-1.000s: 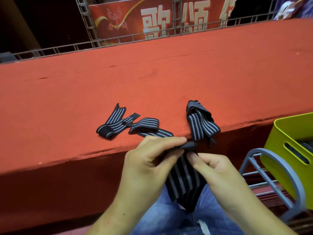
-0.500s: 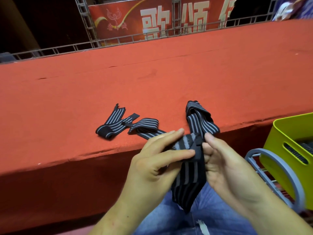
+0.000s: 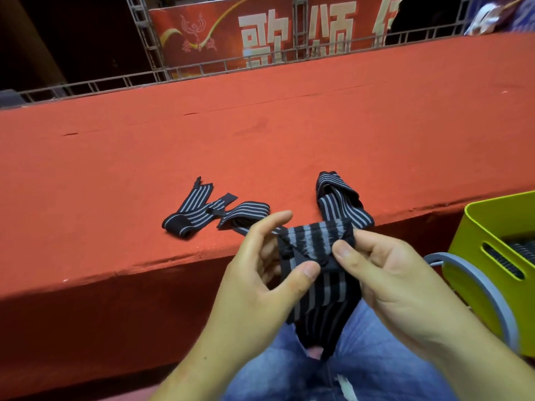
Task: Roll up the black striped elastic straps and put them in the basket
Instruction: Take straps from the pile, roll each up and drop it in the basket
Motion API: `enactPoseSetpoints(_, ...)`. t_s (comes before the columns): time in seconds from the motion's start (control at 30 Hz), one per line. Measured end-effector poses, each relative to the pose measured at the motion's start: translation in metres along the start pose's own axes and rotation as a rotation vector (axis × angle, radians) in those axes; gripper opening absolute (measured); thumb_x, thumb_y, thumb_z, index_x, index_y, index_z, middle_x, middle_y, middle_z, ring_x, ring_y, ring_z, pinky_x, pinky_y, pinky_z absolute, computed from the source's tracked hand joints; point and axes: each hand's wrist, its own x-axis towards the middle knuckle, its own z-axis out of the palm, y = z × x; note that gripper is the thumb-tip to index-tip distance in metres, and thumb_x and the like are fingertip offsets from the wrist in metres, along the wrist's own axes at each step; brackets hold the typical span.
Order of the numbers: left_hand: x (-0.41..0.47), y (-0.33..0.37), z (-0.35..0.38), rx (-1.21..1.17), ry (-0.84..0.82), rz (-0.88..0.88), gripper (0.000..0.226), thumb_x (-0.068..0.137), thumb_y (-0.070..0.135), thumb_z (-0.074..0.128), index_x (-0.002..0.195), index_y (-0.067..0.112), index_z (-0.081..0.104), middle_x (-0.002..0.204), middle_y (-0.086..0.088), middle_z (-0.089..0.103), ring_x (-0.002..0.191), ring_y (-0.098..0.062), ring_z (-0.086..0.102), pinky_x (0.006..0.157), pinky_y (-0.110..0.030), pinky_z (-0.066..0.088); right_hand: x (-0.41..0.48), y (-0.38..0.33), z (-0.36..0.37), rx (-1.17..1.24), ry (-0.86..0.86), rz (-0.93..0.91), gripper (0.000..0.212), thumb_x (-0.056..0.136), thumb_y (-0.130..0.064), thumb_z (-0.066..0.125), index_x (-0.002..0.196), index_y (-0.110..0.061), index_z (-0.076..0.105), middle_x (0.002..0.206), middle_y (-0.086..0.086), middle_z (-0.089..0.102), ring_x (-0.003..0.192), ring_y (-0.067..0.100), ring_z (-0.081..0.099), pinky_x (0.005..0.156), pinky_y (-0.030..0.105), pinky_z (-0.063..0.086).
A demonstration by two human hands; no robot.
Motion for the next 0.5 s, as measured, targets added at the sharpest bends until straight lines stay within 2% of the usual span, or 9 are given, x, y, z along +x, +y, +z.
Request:
enactPoseSetpoints(0.13, 0.003, 0.003, 0.002, 0.023, 0.051, -0.006, 0.055, 0.082, 0.016, 0.08, 0.131, 0.031, 0.06, 0.116, 0.015, 0.075, 0.108, -0.005, 0.072, 0.09, -0.017, 0.054, -0.001, 0.002, 0.004, -0.066, 0.001, -0.028, 0.03, 0.097, -0.031, 0.058, 0.117, -0.021, 0.077, 0.118, 0.005, 0.079, 0.115, 0.022, 0.074, 0.1, 0.04, 0.056)
enactPoseSetpoints(0.23, 0.004, 0.001, 0.005, 0.058, 0.035, 0.004, 0.058, 0.085, 0.008, 0.081, 0.134, 0.031, 0.059, 0.117, 0.014, 0.075, 0.109, -0.006, 0.071, 0.09, -0.017, 0.054, 0.0, 0.001, 0.004, -0.137, 0.011, -0.079, 0.03, 0.092, -0.031, 0.063, 0.117, -0.019, 0.076, 0.114, 0.001, 0.08, 0.111, 0.017, 0.075, 0.092, 0.026, 0.059)
enactPoseSetpoints(0.27, 0.004, -0.001, 0.005, 0.026, 0.017, -0.009, 0.062, 0.086, 0.007, 0.081, 0.137, 0.031, 0.056, 0.118, 0.012, 0.074, 0.111, -0.007, 0.071, 0.09, -0.017, 0.054, 0.001, 0.0, 0.003, -0.139, 0.025, -0.113, 0.03, 0.09, -0.03, 0.066, 0.115, -0.018, 0.077, 0.113, 0.002, 0.08, 0.111, 0.018, 0.076, 0.091, 0.025, 0.059)
enactPoseSetpoints(0.33, 0.005, -0.002, 0.004, -0.065, -0.076, -0.032, 0.068, 0.086, 0.013, 0.082, 0.144, 0.029, 0.048, 0.125, 0.006, 0.072, 0.117, -0.012, 0.069, 0.096, -0.023, 0.054, 0.003, -0.006, 0.001, -0.081, 0.06, -0.177, 0.03, 0.089, -0.034, 0.069, 0.113, -0.019, 0.078, 0.115, 0.008, 0.079, 0.112, 0.026, 0.075, 0.093, 0.035, 0.06)
enactPoseSetpoints(0.4, 0.005, -0.009, 0.002, 0.018, -0.204, -0.016, 0.069, 0.085, 0.023, 0.08, 0.146, 0.029, 0.047, 0.132, 0.006, 0.069, 0.126, -0.012, 0.064, 0.106, -0.033, 0.051, 0.006, -0.015, -0.002, 0.023, 0.08, -0.229, 0.03, 0.089, -0.038, 0.071, 0.113, -0.022, 0.078, 0.119, 0.013, 0.077, 0.114, 0.032, 0.073, 0.098, 0.046, 0.059)
enactPoseSetpoints(0.43, 0.005, -0.016, 0.002, 0.125, -0.266, -0.01, 0.064, 0.085, 0.024, 0.081, 0.141, 0.031, 0.053, 0.131, 0.01, 0.068, 0.126, -0.008, 0.062, 0.108, -0.036, 0.049, 0.007, -0.021, -0.004, 0.085, 0.09, -0.243, 0.028, 0.089, -0.037, 0.07, 0.11, -0.023, 0.079, 0.12, 0.014, 0.077, 0.113, 0.031, 0.074, 0.095, 0.043, 0.06)
enactPoseSetpoints(0.5, 0.006, -0.029, 0.004, 0.277, -0.348, -0.022, 0.044, 0.085, 0.025, 0.082, 0.124, 0.035, 0.064, 0.119, 0.015, 0.071, 0.115, -0.004, 0.066, 0.102, -0.038, 0.052, 0.007, -0.034, -0.006, 0.19, 0.077, -0.249, 0.026, 0.09, -0.031, 0.062, 0.106, -0.023, 0.081, 0.119, 0.012, 0.078, 0.107, 0.023, 0.076, 0.084, 0.031, 0.062)
